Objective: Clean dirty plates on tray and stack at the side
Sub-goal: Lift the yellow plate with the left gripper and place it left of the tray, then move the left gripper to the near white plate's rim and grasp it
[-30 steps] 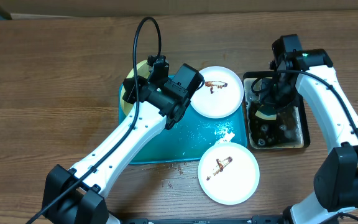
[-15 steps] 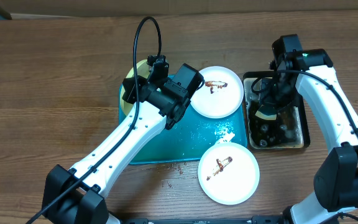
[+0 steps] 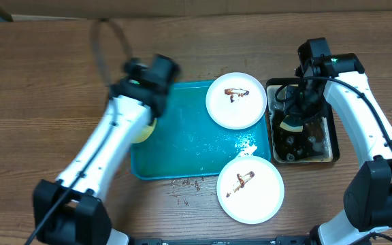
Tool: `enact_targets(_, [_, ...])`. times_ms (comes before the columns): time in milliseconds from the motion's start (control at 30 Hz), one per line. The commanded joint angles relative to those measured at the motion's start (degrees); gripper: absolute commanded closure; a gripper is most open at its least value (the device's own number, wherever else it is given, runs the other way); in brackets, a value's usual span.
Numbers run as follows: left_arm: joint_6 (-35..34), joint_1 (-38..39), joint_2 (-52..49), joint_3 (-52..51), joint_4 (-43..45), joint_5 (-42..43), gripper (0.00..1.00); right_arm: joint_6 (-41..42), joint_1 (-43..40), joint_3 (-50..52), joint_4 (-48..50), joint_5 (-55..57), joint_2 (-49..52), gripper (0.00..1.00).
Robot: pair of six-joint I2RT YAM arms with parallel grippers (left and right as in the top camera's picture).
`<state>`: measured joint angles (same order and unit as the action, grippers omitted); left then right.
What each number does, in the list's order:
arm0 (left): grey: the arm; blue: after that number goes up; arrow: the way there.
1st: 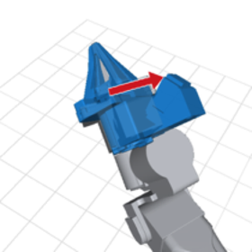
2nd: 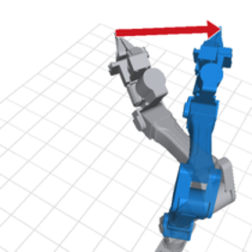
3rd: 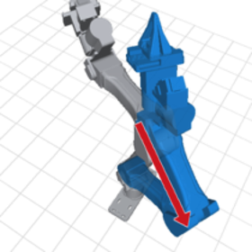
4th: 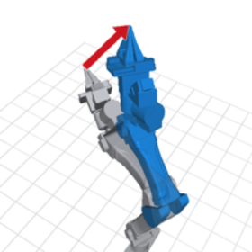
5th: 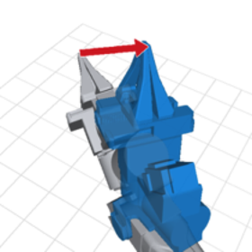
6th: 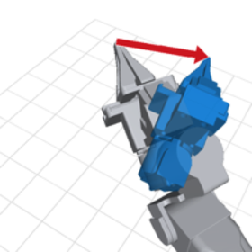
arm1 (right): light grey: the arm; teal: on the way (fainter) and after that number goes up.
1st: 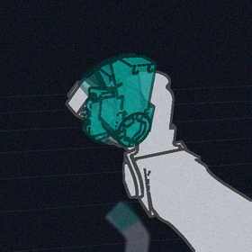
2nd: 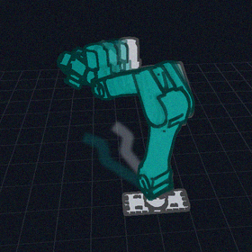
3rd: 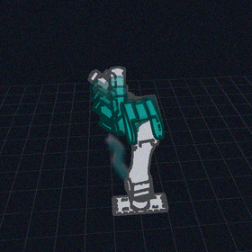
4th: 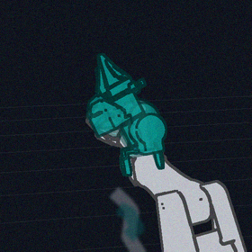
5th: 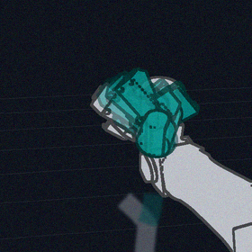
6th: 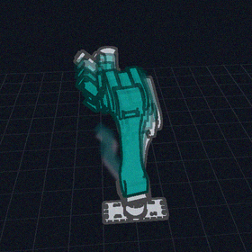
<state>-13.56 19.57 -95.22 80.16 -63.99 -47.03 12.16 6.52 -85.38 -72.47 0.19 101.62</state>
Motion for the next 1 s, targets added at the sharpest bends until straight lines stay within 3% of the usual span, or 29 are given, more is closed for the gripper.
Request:
enact_targets(0, [-1.2, -11.9, 2.6, 1.4, -0.2, 20.4, 0.96, -0.3, 0.1, -0.3, 0.0, -0.3, -2.1, 0.96])
enact_targets(233, [1.7, -34.1, 2.1, 1.4, 1.1, 41.8, 0.96, -0.3, 0.1, -0.3, -0.3, -0.3, -2.1, 0.96])
enact_targets(433, [4.2, -46.7, -1.0, 1.3, 4.9, 42.6, 0.96, -0.3, 0.1, -0.2, -0.5, -0.3, -2.1, 0.96])
enact_targets(900, [4.2, -52.6, -10.3, 1.3, 9.3, 42.2, 0.96, -0.3, 0.1, -0.2, -1.7, -0.3, -2.1, 0.96])
enact_targets(933, [4.2, -52.7, -10.4, 1.3, 9.3, 42.2, 0.95, -0.3, 0.1, -0.3, -1.8, -0.3, -2.1, 0.96])
enact_targets(967, [4.2, -52.7, -10.4, 1.3, 9.4, 42.2, 0.83, -0.3, 0.1, -0.2, -1.8, -0.3, -2.1, 0.96])
